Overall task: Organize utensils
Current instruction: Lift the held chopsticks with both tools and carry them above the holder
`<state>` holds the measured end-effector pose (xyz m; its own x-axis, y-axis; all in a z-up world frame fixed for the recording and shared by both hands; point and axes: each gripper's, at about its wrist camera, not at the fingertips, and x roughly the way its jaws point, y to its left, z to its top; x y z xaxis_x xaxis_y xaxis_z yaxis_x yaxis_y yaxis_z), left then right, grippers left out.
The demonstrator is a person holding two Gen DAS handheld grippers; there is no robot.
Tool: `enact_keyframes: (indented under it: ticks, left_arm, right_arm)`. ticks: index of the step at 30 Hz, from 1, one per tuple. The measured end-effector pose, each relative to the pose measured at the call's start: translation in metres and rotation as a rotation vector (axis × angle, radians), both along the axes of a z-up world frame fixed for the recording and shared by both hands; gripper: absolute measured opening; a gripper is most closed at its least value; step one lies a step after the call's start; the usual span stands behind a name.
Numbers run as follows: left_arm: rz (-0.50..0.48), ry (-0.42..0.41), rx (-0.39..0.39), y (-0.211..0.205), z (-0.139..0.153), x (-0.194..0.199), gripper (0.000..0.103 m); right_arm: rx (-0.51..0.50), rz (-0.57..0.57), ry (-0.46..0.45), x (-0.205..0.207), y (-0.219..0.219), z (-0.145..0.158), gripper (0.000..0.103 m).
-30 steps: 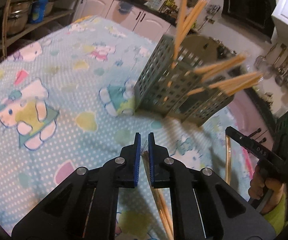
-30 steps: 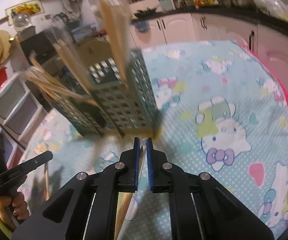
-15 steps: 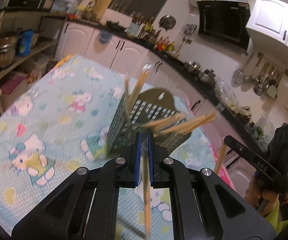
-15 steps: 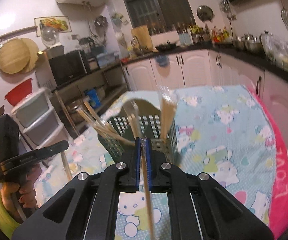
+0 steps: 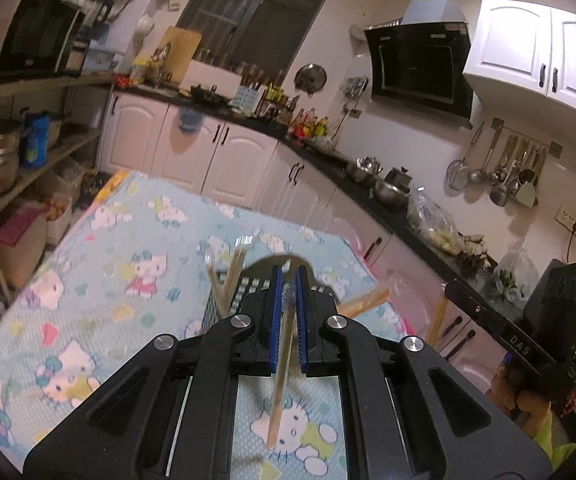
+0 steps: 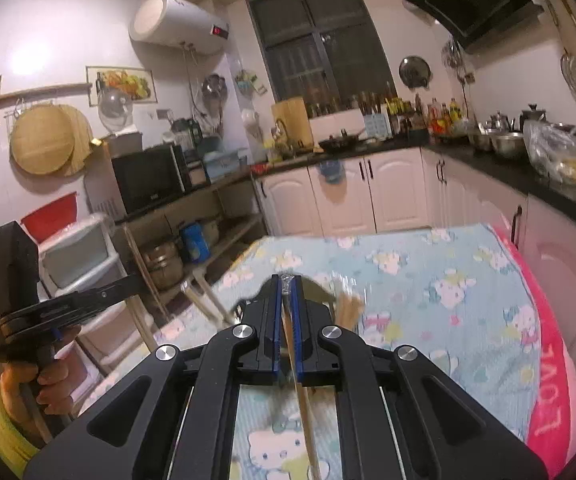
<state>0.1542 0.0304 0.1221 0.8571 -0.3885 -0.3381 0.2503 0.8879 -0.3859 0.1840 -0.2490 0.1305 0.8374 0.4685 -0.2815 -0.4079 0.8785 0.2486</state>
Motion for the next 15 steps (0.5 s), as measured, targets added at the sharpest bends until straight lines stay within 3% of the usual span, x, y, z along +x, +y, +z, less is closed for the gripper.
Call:
enact_keyframes:
  ticks: [15]
  left_arm:
    - [0.041, -0.145, 0.070, -0.005, 0.065, 0.010, 0.002]
  right_arm:
    - [-0.007, -0.070, -0.175, 0.037, 0.017, 0.056, 0.005]
